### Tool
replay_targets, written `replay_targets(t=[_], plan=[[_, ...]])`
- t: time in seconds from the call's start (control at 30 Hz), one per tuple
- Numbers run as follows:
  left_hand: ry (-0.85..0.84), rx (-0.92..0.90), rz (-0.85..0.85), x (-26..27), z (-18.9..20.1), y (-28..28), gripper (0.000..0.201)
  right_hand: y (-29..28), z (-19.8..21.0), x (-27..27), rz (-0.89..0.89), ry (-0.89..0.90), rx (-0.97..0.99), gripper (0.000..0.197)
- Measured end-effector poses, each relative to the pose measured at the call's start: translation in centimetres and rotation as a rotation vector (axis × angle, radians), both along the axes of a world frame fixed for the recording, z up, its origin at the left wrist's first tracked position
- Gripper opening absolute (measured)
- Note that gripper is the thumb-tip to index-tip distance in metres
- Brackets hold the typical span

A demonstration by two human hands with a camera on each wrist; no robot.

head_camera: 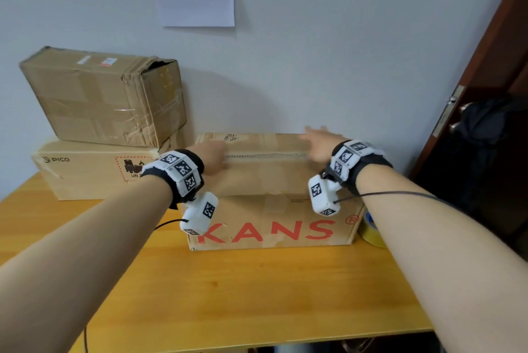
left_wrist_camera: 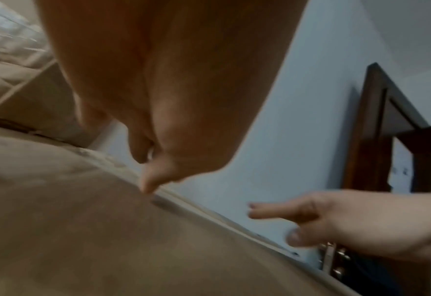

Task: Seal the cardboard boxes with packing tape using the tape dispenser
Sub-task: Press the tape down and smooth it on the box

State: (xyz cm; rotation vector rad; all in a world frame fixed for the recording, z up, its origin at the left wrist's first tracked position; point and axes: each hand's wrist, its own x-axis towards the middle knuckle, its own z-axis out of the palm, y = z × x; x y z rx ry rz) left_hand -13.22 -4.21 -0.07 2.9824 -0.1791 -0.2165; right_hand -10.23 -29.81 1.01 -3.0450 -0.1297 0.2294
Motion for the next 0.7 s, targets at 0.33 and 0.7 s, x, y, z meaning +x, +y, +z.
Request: replay_targets(t=[0.33, 0.7], plan=[[0.178, -0.118, -0.086, -0.7, -0.4, -3.3, 0.043, 5.4, -2.2, -1.1, 0.198, 0.138, 0.132, 0.052], [0.158, 0.207, 0.138, -1.9, -0.1, -1.5, 0.070, -4.8, -2.4, -1.8, -0.003, 0.059, 0.016, 0.066]])
